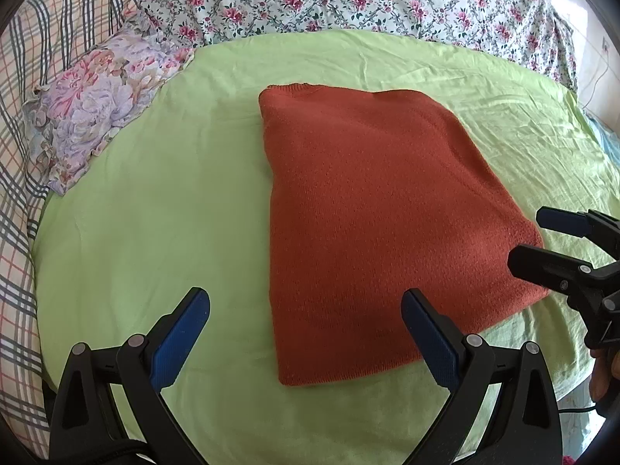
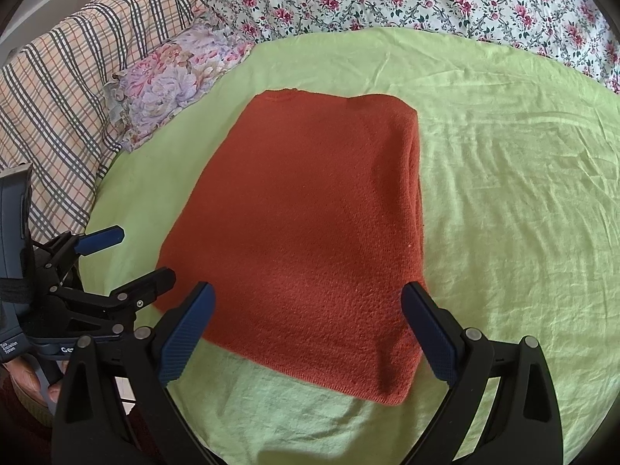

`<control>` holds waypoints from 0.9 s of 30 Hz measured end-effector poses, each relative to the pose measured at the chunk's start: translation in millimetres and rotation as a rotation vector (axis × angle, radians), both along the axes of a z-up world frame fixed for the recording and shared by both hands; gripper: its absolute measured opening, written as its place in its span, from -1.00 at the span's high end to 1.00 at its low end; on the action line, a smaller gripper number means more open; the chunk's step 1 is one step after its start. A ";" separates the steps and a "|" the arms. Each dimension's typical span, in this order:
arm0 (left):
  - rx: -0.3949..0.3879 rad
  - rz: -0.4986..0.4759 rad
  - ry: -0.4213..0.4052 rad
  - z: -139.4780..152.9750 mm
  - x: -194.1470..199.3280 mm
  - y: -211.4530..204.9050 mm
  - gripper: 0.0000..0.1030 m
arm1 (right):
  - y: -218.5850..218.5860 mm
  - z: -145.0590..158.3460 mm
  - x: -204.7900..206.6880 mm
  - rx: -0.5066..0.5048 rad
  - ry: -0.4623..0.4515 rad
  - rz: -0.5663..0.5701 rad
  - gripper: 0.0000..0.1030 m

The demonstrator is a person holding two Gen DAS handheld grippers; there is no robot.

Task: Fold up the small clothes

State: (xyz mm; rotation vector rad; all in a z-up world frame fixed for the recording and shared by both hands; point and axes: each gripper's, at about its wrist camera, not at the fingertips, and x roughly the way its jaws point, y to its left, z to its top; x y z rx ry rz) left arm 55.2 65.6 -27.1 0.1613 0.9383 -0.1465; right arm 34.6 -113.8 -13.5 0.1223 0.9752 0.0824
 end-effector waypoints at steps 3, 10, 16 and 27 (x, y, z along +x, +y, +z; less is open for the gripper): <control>-0.009 0.001 0.003 0.9 3.4 0.1 -0.93 | -3.3 2.2 3.9 -0.004 -0.003 -0.001 -0.88; -0.012 0.008 0.005 0.0 11.4 -2.6 -0.93 | -9.6 1.3 13.6 -0.001 0.000 -0.015 -0.88; -0.013 0.007 0.006 3.0 18.3 -4.2 -0.93 | -6.3 -1.7 21.2 0.006 0.003 -0.004 -0.88; -0.021 0.030 0.017 2.2 26.0 -0.6 -0.93 | -7.9 -2.2 27.4 0.017 -0.001 -0.005 -0.88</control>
